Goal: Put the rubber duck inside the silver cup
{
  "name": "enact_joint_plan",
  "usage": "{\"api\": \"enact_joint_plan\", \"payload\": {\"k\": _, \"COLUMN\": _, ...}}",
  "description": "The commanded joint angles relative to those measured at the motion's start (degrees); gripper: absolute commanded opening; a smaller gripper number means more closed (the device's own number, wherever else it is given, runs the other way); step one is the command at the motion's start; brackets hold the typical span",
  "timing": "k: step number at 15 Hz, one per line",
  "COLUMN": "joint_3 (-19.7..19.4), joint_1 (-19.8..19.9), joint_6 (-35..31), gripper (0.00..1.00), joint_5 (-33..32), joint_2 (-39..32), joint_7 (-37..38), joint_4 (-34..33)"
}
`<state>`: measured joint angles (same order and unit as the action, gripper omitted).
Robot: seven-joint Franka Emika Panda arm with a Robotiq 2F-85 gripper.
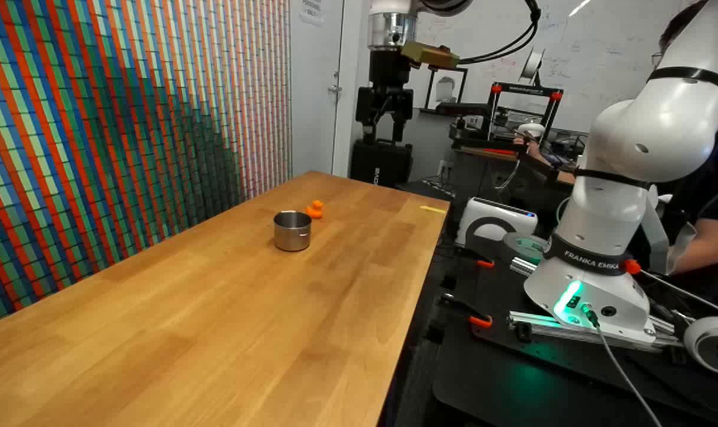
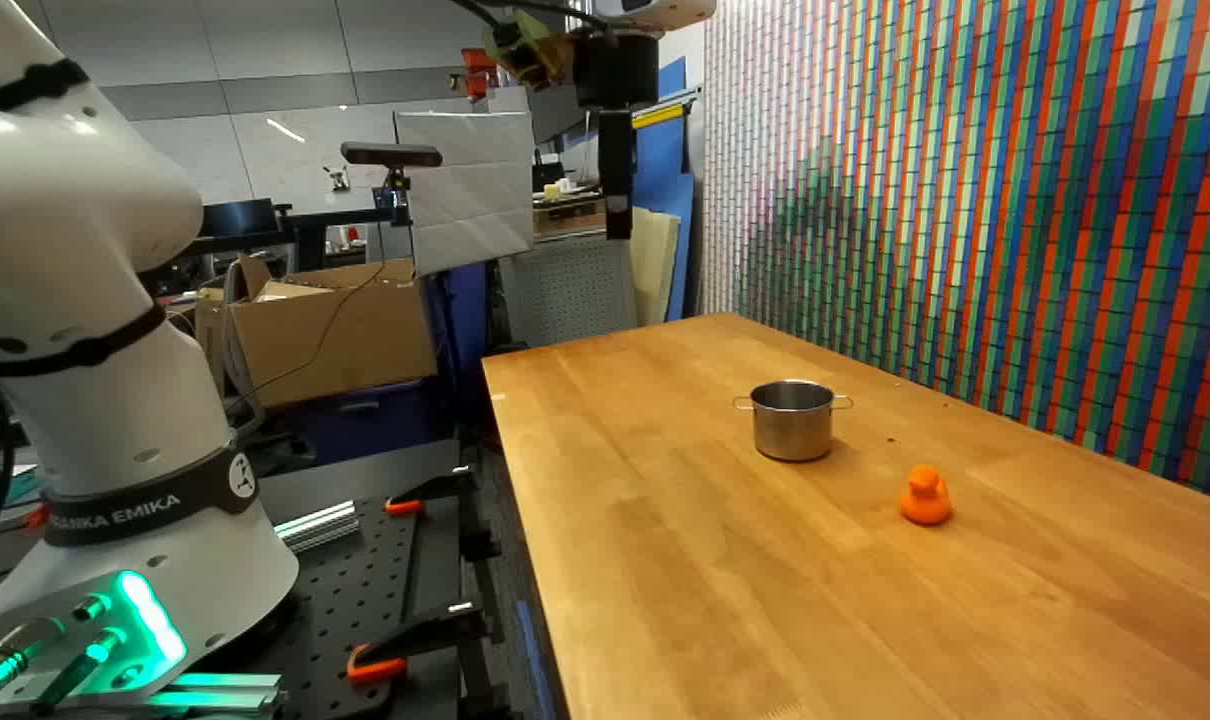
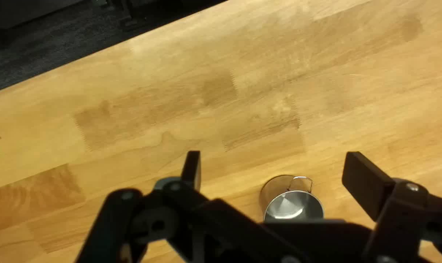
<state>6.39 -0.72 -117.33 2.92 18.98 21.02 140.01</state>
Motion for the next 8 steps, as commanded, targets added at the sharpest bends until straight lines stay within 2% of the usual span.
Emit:
{"api": "enact_joint_plan", "payload": {"k": 1, "joint_3": -0.1, "joint_1": -0.1, "joint_6": 0.1, "gripper": 1.00, "joint_5": 0.0, "joint_2": 0.0, "joint_7": 0.0, "joint_4": -0.2}}
{"api": "enact_joint_plan", "payload": {"k": 5, "joint_3": -0.1, "joint_1": -0.1, "joint_6": 0.1, "gripper": 1.00, "joint_5": 0.0, "joint_2": 0.0, "joint_7": 0.0, "joint_4": -0.6}}
{"api": "enact_joint_plan", "payload": {"k": 8, "joint_3": -2.0, "joint_1": -0.5, "joint_6": -1.9, "gripper": 1.00, "joint_5": 0.5, "joint_2": -3.7, "joint_7": -9.3, "joint_4": -2.9}}
